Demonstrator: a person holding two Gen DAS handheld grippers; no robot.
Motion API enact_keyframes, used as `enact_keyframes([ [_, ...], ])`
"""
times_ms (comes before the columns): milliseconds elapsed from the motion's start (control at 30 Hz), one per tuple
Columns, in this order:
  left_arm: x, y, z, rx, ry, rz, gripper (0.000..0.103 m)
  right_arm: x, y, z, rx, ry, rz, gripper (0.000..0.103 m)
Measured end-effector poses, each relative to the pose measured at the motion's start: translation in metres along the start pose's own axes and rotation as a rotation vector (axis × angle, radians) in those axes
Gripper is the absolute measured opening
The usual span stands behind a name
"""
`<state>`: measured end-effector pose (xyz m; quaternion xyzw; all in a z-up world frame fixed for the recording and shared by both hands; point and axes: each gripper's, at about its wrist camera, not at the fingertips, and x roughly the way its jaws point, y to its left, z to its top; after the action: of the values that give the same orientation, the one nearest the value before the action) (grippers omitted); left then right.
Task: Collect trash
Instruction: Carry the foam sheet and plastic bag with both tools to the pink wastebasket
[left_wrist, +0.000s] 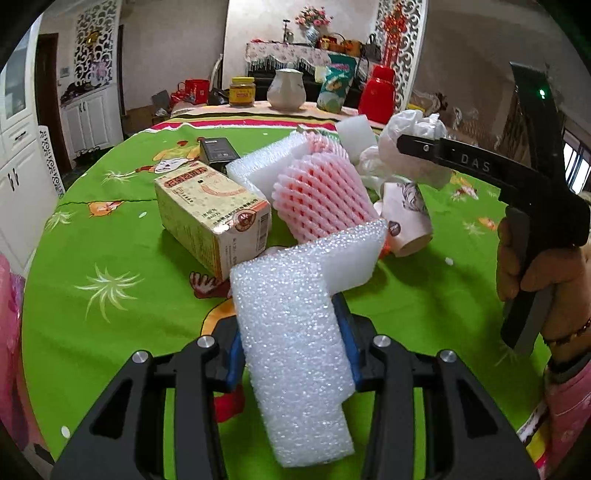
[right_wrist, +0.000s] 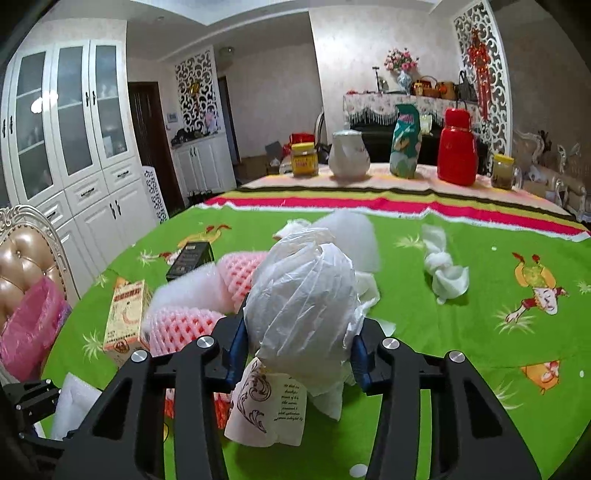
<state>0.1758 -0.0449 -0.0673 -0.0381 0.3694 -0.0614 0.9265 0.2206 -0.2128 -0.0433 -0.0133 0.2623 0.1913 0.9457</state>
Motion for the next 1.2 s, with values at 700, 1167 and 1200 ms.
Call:
enact_keyframes([
  [700,-0.079,0.024,-0.007,-0.060,-0.187,0.117,0.041,-0.045,0.094,0.005,-0.180,-0.077,0.205,0.044],
  [1167,-0.140,0.071,-0.019,-0.123,-0.285,0.196,0.041,-0.081,0.149,0.001,-0.219,-0.099,0.235,0.044],
  [1200,-0.144,0.076,-0.020,-0.129,-0.289,0.204,0.041,-0.083,0.154,0.000,-0.223,-0.103,0.239,0.044],
])
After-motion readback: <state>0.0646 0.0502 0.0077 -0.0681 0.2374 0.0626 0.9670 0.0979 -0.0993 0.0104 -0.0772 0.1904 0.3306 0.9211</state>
